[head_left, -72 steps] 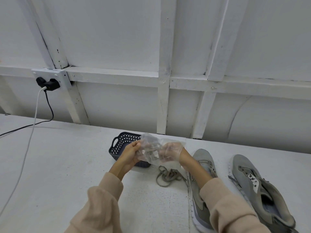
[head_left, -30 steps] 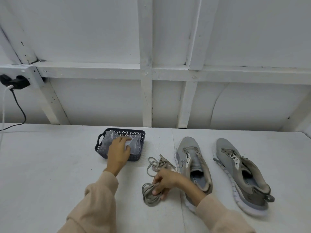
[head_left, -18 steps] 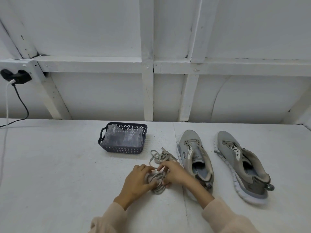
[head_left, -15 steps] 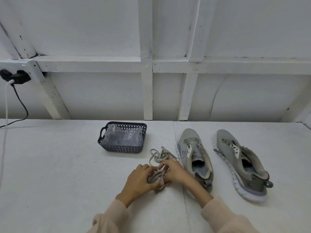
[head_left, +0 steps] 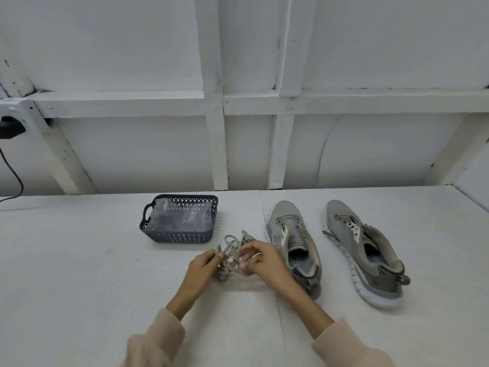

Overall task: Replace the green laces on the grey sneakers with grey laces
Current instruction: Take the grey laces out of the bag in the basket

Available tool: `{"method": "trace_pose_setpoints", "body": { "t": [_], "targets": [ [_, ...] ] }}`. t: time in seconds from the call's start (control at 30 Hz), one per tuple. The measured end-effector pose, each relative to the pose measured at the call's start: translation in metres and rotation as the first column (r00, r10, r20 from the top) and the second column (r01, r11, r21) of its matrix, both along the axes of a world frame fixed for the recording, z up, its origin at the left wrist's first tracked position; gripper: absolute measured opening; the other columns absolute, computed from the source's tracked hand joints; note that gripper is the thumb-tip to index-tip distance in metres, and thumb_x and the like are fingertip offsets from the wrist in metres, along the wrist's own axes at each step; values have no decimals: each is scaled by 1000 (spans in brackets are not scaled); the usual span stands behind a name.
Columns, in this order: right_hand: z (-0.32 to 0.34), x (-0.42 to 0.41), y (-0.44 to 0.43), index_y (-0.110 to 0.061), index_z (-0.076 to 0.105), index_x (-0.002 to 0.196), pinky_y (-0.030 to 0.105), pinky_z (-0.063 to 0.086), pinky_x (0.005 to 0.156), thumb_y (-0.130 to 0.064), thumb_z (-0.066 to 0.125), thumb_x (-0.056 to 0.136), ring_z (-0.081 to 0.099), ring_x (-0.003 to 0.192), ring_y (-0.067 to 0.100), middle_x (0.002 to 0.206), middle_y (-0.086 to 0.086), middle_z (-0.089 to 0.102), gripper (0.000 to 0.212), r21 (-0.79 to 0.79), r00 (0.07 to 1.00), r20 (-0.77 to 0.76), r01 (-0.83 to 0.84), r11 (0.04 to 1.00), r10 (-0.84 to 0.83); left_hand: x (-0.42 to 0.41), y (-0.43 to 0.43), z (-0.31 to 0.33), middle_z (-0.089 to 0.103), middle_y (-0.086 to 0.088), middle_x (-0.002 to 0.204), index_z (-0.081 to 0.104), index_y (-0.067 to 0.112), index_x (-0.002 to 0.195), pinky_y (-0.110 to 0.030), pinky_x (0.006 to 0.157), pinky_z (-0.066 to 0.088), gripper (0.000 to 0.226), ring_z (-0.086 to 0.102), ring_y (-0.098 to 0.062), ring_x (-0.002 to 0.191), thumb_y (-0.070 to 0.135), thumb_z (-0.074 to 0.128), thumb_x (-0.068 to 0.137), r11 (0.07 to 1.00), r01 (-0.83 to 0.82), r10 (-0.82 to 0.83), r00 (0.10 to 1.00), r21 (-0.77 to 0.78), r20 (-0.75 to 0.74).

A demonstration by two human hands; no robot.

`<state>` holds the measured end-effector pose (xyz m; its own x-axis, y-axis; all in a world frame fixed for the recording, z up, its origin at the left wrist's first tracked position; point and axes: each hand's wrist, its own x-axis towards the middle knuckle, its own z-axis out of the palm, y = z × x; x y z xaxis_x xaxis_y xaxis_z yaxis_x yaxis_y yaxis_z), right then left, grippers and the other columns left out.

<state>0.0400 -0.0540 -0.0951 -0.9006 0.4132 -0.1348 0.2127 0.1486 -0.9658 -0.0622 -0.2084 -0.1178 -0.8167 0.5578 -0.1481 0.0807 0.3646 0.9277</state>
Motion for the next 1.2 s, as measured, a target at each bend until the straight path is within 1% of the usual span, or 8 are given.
{"method": "trace_pose_setpoints", "body": {
  "t": [0.1,0.27,0.37,0.47,0.57,0.77,0.93,1.2],
  "targets": [
    [25,5,6,-5,69,94,32,60,65,13,70,78,65,66,16,81,12,66,24,-41,994,-105,10,999,-14,2,7,22,65,-16,81,65,0,94,-33,65,59,22,63,-23,71,14,49,100,978,-72,31,979,198,201],
    [58,20,31,-8,70,91,30,59,63,16,72,74,65,61,16,85,11,67,29,-67,991,-135,-11,998,2,11,34,51,68,-15,93,67,10,101,-40,75,60,22,65,-26,86,18,47,101,946,-92,24,976,310,218],
    [70,34,55,-11,73,96,29,57,65,11,76,72,66,66,19,90,6,70,33,-28,996,-72,-56,998,54,14,56,65,69,-13,100,66,9,110,-40,79,57,24,66,-24,90,22,48,100,920,-93,-9,966,380,260],
    [78,46,88,-13,71,102,23,50,57,13,69,74,59,60,10,82,-4,66,39,35,994,37,-103,994,101,15,80,77,66,-8,97,63,9,110,-41,82,54,22,63,-20,83,21,47,101,868,-136,-46,936,478,349],
    [84,60,127,-10,68,103,20,44,49,17,59,79,51,53,8,79,4,58,37,70,992,83,-102,992,96,16,105,87,67,-1,86,62,14,103,-41,85,53,18,61,-15,73,18,44,102,812,-180,-89,902,555,423],
    [98,98,205,-1,69,90,17,44,47,15,59,83,56,55,11,73,8,64,20,-25,983,-41,180,983,-181,18,140,92,64,1,82,62,18,102,-28,67,56,20,57,-10,62,17,42,103,781,-225,-74,893,582,444],
    [104,135,268,4,68,96,18,52,54,6,64,85,60,59,13,78,12,63,12,-140,894,-176,392,909,-412,16,160,86,63,5,73,63,19,102,-24,60,54,21,58,-6,61,17,42,103,762,-283,-13,892,583,451],
    [69,190,344,-9,67,90,15,51,48,-8,61,92,61,47,6,62,-5,70,6,-238,712,-160,645,727,-684,10,172,67,62,1,88,61,20,93,-29,69,43,20,57,-11,79,21,43,103,763,-378,151,893,524,425]
  ]
}}
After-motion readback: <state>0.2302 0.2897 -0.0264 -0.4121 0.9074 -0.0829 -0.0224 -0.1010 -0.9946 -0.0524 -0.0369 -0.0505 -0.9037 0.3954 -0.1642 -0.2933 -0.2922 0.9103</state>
